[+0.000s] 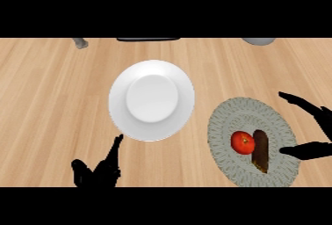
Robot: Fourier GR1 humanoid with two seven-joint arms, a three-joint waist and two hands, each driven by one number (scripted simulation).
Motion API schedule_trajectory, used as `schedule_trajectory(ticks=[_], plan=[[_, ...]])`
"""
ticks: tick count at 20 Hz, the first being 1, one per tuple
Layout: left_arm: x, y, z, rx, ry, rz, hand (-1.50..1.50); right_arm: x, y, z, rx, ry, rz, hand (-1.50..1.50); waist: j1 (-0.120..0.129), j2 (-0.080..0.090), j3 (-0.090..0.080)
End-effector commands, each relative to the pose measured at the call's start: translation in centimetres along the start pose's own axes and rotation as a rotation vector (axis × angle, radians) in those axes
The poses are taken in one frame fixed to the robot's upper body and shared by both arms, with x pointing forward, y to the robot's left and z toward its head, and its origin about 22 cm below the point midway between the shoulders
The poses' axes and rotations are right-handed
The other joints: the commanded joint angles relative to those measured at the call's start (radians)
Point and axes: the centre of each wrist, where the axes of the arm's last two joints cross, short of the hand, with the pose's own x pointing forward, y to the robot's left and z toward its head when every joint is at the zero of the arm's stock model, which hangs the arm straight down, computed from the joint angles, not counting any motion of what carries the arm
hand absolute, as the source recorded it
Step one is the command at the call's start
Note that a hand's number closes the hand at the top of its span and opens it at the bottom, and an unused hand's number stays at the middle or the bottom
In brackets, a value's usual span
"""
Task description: Pick the sweet potato from the placemat and place it in the plate
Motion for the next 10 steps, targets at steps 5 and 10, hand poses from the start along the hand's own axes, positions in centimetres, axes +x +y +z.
schedule_trajectory(ticks=[5, 10], plan=[[7.6, 6.7, -2.4, 0.2, -0.251, -0.284, 0.0, -0.2, -0.2, 1.8, 0.095, 0.052, 0.15, -1.5, 0.021, -0.01, 0.02], [8.5, 6.7, -2.7, 0.179, -0.239, -0.286, 0.0, 0.2, 0.1, 2.0, 0.202, 0.147, 0.219, -1.5, 0.046, -0.004, 0.018]])
